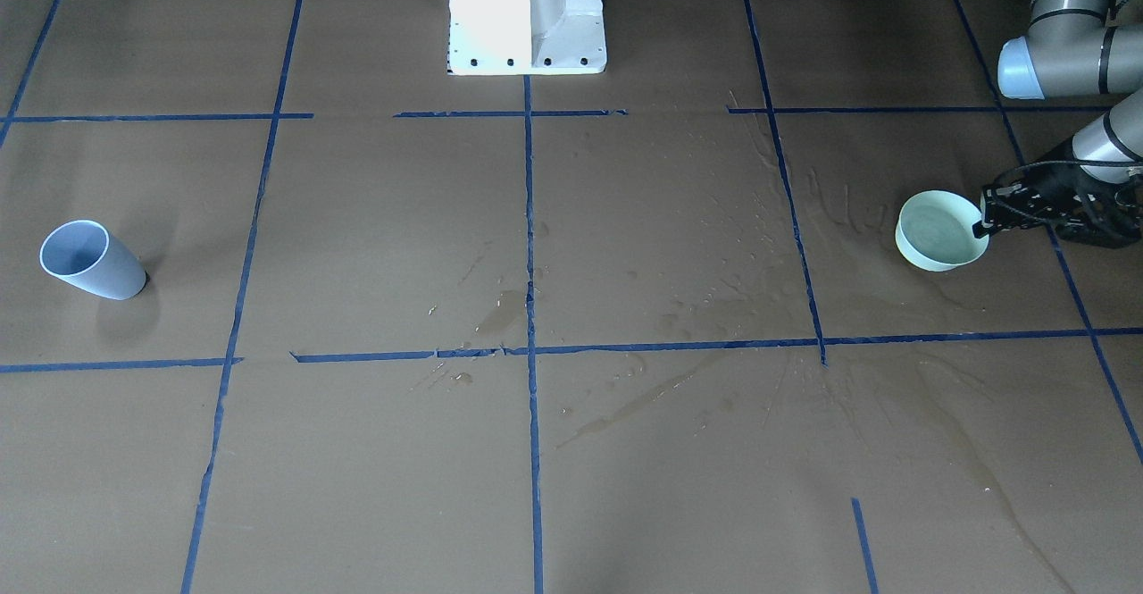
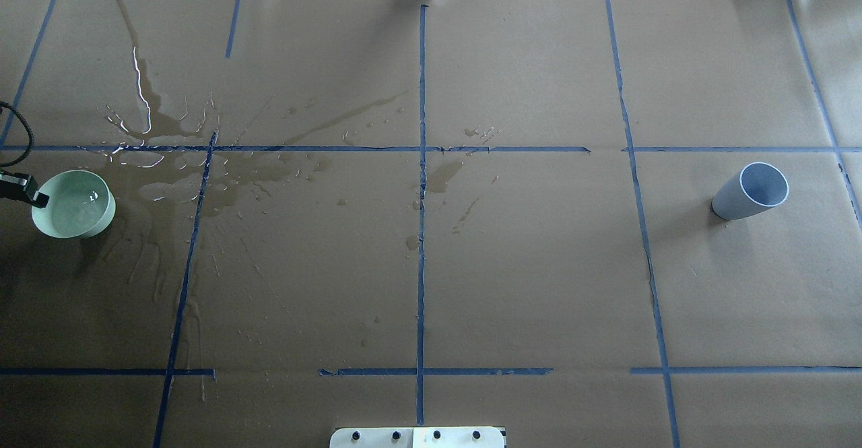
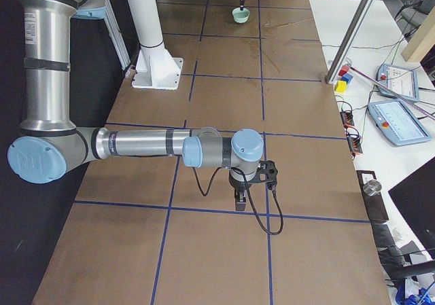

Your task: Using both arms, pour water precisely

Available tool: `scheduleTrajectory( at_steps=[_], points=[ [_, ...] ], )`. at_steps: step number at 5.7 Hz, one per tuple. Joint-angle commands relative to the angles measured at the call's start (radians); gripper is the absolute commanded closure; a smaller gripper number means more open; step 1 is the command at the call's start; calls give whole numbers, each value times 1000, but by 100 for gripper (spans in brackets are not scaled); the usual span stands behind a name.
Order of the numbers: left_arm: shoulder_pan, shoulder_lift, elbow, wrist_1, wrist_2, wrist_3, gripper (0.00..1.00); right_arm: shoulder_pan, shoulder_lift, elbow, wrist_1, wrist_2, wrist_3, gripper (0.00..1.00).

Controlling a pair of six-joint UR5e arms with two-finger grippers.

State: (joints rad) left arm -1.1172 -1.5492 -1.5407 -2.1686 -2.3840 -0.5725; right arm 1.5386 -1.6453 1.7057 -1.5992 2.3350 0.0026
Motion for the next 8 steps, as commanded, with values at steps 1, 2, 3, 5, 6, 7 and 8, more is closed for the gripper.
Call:
scheduleTrajectory(
  at_steps=[1, 2, 3, 5, 6, 7, 8],
  points=[
    [2, 0, 16, -2, -53, 0, 83, 0, -1, 0, -1, 0, -1, 0],
    [3, -2, 22, -2, -54, 0, 74, 0, -1, 2, 1, 0, -1, 0],
    [4, -2, 19, -2, -54, -1, 70, 0, 1, 2, -1, 0, -1, 0],
    [-9, -9, -8, 6, -76, -1, 22, 0, -1, 2, 1, 1, -1, 0],
    [-95, -5, -34, 1, -52, 18, 5, 0, -1, 2, -1, 1, 0, 0],
    [-127, -3, -38, 13, -52, 137, 2, 0, 1, 2, -1, 1, 0, 0],
    [-209, 7, -38, 106, -50, 304, 1, 0, -1, 2, -1, 1, -1, 0]
  ],
)
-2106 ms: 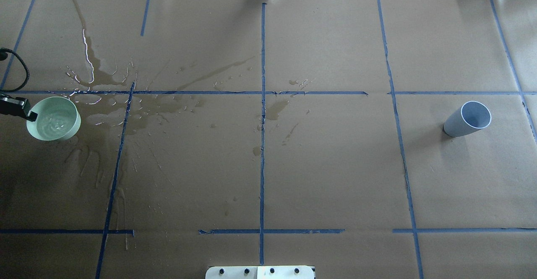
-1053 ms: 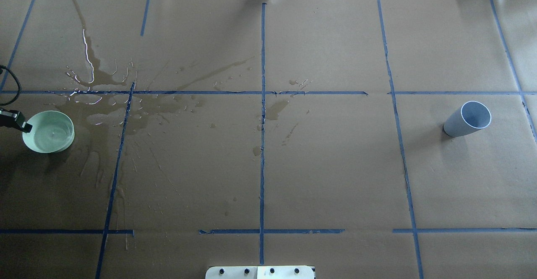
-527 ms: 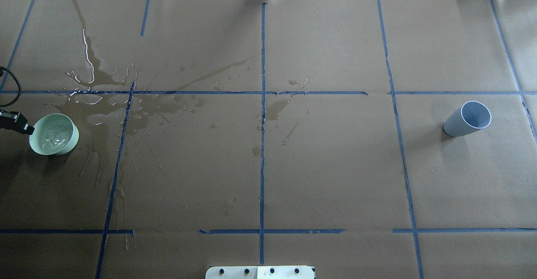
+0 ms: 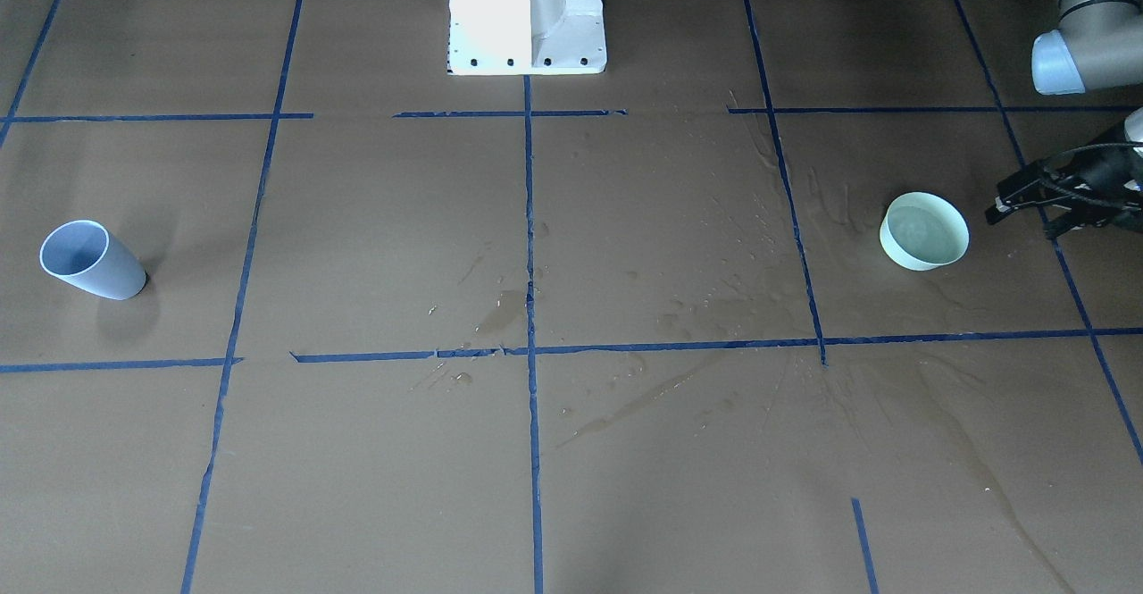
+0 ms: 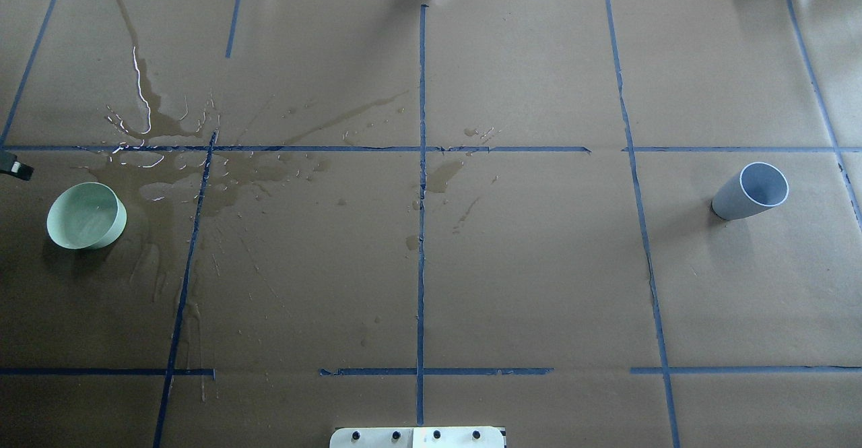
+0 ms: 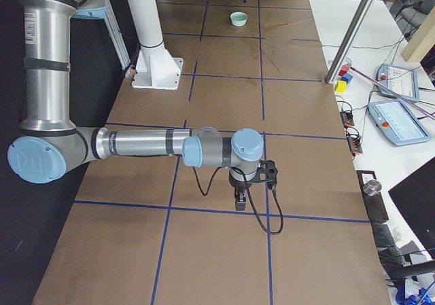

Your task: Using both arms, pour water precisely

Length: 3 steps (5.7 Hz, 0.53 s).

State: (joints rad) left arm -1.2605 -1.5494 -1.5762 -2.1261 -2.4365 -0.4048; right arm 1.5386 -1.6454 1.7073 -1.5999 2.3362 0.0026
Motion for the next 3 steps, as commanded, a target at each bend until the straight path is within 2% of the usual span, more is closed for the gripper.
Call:
scheduleTrajectory(
  at_steps=[1, 2, 3],
  points=[
    [-171, 6, -8, 265, 2, 376, 1, 0, 1, 0, 0, 0, -4, 0],
    [-279, 2, -21, 486, 2, 523, 0, 0, 1, 0, 0, -1, -6, 0],
    [-380, 6, -27, 535, 2, 543, 0, 0, 1, 0, 1, 0, -6, 0]
  ],
)
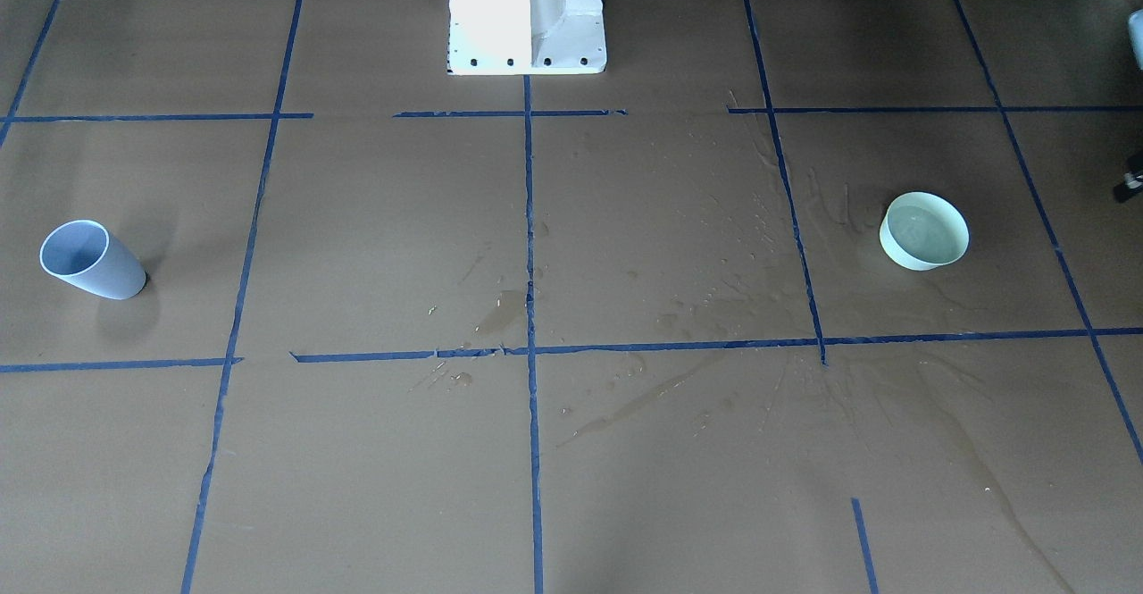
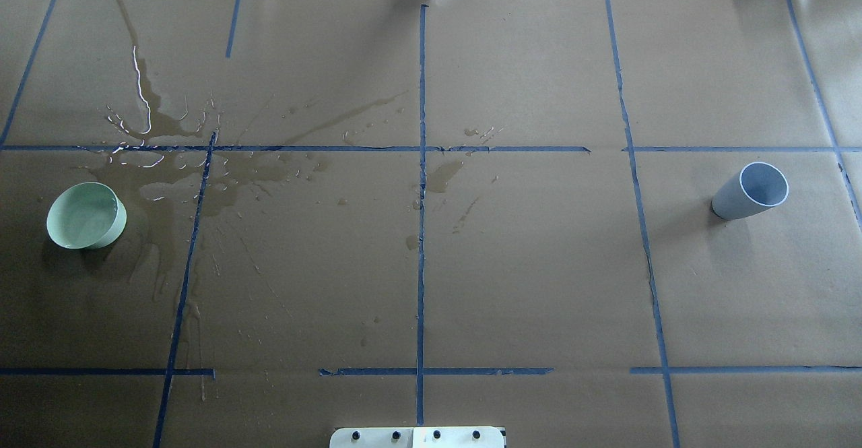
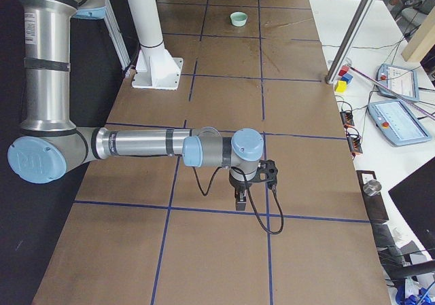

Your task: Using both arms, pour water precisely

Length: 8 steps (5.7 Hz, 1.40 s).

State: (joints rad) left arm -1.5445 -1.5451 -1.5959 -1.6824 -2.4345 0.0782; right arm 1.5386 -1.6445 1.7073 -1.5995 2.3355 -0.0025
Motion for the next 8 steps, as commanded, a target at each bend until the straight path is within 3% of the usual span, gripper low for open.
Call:
scheduleTrajectory(
  at_steps=[1, 3, 8],
  points=[
    [-95, 5, -7, 95, 0, 60, 0, 0, 0, 0, 1, -1, -1, 0],
    [-92, 6, -10, 102, 101, 57, 0, 0, 0, 2, 1, -1, -2, 0],
    [-89, 34, -10, 69, 120, 45, 0, 0, -29, -8, -2, 2, 1, 0]
  ],
)
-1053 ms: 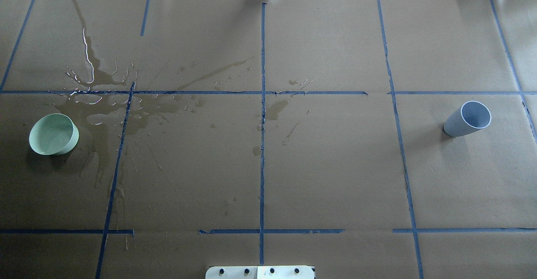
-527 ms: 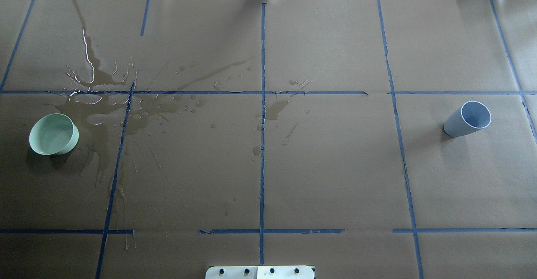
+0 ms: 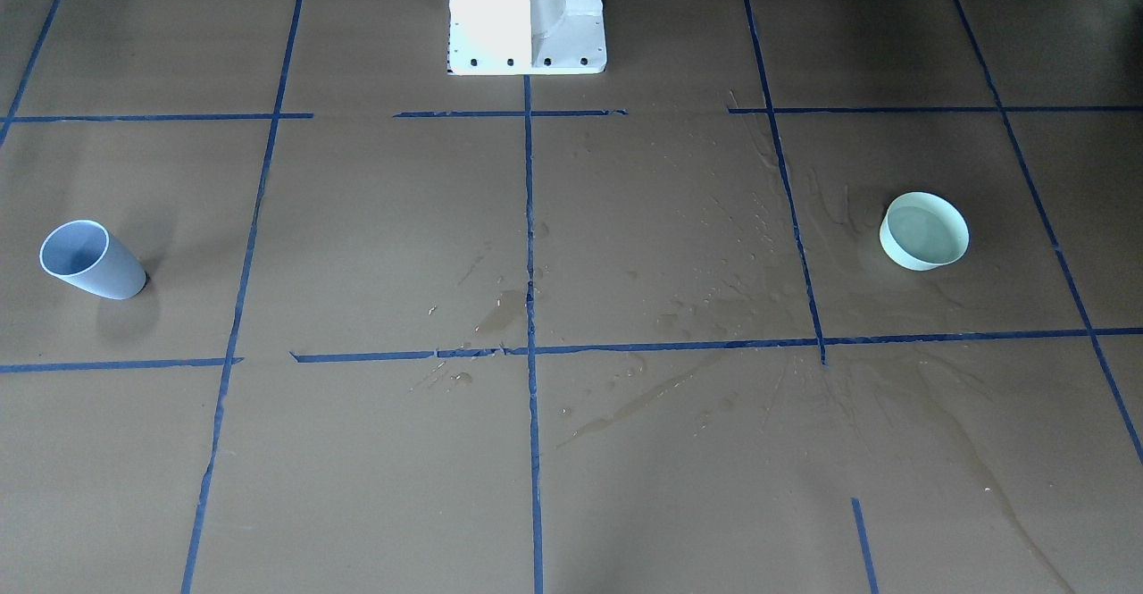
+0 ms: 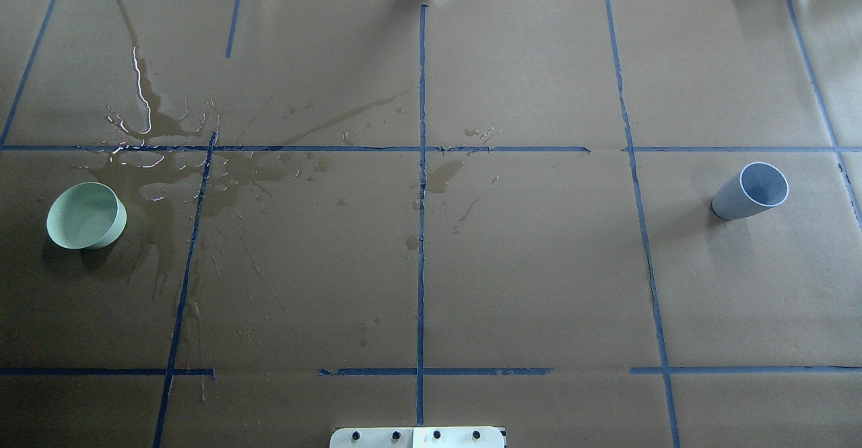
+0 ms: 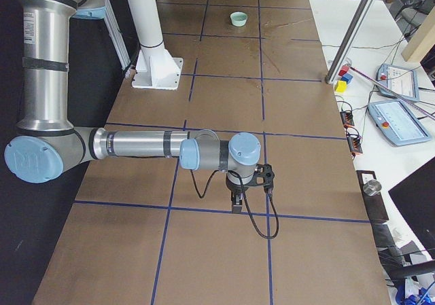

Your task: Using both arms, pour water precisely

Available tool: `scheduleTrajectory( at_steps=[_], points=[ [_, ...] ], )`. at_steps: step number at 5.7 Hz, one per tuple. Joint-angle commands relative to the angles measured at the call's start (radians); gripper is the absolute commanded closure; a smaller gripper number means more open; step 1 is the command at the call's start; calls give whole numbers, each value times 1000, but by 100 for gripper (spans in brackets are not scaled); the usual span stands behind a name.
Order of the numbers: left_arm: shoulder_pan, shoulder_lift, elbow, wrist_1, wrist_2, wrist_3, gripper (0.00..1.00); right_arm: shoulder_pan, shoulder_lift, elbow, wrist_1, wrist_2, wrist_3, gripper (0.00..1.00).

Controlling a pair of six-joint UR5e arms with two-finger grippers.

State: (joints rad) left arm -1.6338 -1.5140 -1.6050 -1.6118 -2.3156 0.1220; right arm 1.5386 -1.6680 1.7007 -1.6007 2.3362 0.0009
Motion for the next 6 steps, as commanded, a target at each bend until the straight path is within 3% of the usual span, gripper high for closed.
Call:
scheduleTrajectory(
  at_steps=[1, 6],
  points=[
    [0, 3, 2, -2, -5, 1, 0, 0, -6, 2, 1, -9, -6, 0],
    [3, 5, 8, -2, -7, -1, 0, 0, -10, 4, -1, 2, -2, 0]
  ],
)
